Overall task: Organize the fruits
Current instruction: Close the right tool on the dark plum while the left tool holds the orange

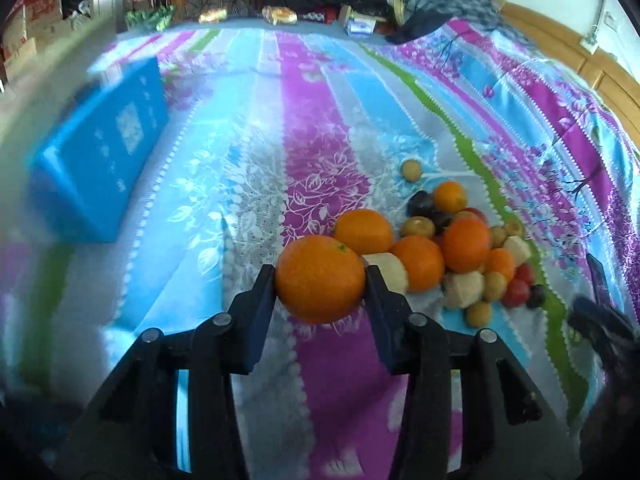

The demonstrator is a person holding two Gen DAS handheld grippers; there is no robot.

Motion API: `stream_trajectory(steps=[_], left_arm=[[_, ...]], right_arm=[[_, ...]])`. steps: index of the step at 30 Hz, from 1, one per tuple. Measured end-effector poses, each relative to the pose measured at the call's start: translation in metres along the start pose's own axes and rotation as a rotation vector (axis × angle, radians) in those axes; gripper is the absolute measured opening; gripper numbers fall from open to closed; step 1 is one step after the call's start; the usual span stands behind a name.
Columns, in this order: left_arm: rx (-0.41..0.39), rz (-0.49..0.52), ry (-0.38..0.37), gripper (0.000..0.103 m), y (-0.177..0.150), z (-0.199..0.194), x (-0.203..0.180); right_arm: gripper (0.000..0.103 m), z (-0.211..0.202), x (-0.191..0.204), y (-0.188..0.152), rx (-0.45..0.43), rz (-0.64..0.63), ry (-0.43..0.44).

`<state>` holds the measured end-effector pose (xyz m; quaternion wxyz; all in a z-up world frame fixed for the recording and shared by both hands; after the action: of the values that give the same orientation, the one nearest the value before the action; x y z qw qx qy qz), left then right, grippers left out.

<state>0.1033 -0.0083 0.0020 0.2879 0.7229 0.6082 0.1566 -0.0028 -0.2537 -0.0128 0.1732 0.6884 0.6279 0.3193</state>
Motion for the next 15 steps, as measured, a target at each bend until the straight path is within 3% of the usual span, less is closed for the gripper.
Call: stream_trajectory(steps=[4,7,12,15], left_arm=[[-0.027,-0.009,0.000,0.045,-0.001,-0.021,-0.006],[-0.034,-0.020,-0.003,0.045,-0.001,-0.026,-0.009],[-0.024,-0.036,0.005,0.045,-0.005,-0.026,-0.016],[-0.029,-0.028,0.008,0.045,-0.009,-0.029,-0.021]], right_arm=[[0.053,0.024,-0.001,0.015,0.041,-0.022,0.003],[0.041,0.036,0.007,0.016,0.074,-0.034,0.017],[0.040,0.055,0.008,0.010,0.109,-0.030,-0.016],[0.030,0.055,0.011,0.009,0.110,-0.051,-0.034]])
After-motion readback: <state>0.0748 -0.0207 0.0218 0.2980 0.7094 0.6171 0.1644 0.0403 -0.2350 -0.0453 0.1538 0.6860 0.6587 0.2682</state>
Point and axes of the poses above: each gripper's, at about its wrist camera, not at the fingertips, and z roughly the way its jaws point, x to its left, y to its top, the point moved 6 cm from there along z, roughly the way its jaws point, and after that the axes turned 3 degrees about y, right-handed, at the moved point
